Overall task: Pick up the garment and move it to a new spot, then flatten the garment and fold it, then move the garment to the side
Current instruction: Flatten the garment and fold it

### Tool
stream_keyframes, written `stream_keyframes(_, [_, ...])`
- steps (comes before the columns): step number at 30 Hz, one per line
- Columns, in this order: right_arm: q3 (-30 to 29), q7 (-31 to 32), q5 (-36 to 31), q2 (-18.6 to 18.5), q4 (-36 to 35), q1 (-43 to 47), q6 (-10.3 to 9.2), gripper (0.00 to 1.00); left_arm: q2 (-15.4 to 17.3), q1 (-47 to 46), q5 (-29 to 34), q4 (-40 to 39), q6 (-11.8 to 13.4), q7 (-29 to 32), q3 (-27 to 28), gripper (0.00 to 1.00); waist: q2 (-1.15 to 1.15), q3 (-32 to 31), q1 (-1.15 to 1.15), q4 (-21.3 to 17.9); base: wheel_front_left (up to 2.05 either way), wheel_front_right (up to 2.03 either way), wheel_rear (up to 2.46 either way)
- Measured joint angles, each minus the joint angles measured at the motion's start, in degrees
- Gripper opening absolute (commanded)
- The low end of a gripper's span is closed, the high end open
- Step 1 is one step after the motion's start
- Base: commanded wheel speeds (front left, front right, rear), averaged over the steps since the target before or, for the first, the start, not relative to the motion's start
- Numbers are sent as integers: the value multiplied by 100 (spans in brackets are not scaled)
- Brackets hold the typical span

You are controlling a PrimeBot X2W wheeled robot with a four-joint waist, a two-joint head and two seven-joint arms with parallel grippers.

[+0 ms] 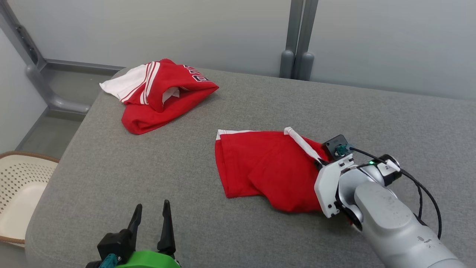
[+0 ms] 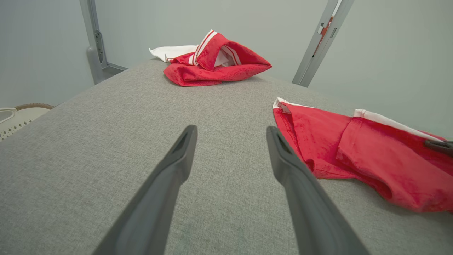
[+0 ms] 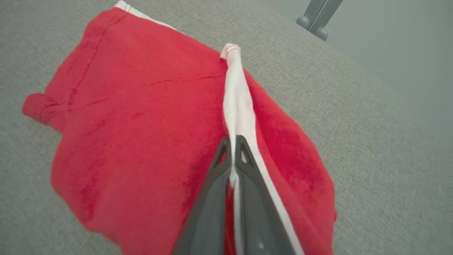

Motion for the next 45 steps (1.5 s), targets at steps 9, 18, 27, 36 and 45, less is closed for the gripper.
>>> stream_keyframes(9, [576, -848, 371, 177, -601, -49, 0, 0, 0, 25, 86, -11, -24, -1, 58, 100, 0, -141, 0, -203, 0, 0, 0])
stream_keyframes(18, [1853, -1120, 1018, 333, -1612, 203, 0, 0, 0, 19, 210, 24, -87, 0, 86, 100, 0, -156, 0, -298, 0, 0, 0])
stream_keyframes(27, [2650, -1132, 1567, 388, -1223, 424, 0, 0, 0, -47, 248, 102, -133, 0, -15, 100, 0, -80, 0, -71, 0, 0, 0])
stream_keyframes(36, [3011, -1539, 1931, 427, -694, 492, 0, 100, 0, -37, 246, 123, -121, 0, 2, 100, 0, -49, 0, -10, 0, 0, 0])
stream_keyframes(45, [2661, -2033, 2126, 435, -918, 583, 0, 100, -1, 20, 222, 120, -114, -1, -11, 100, 0, -132, 0, -392, 0, 0, 0])
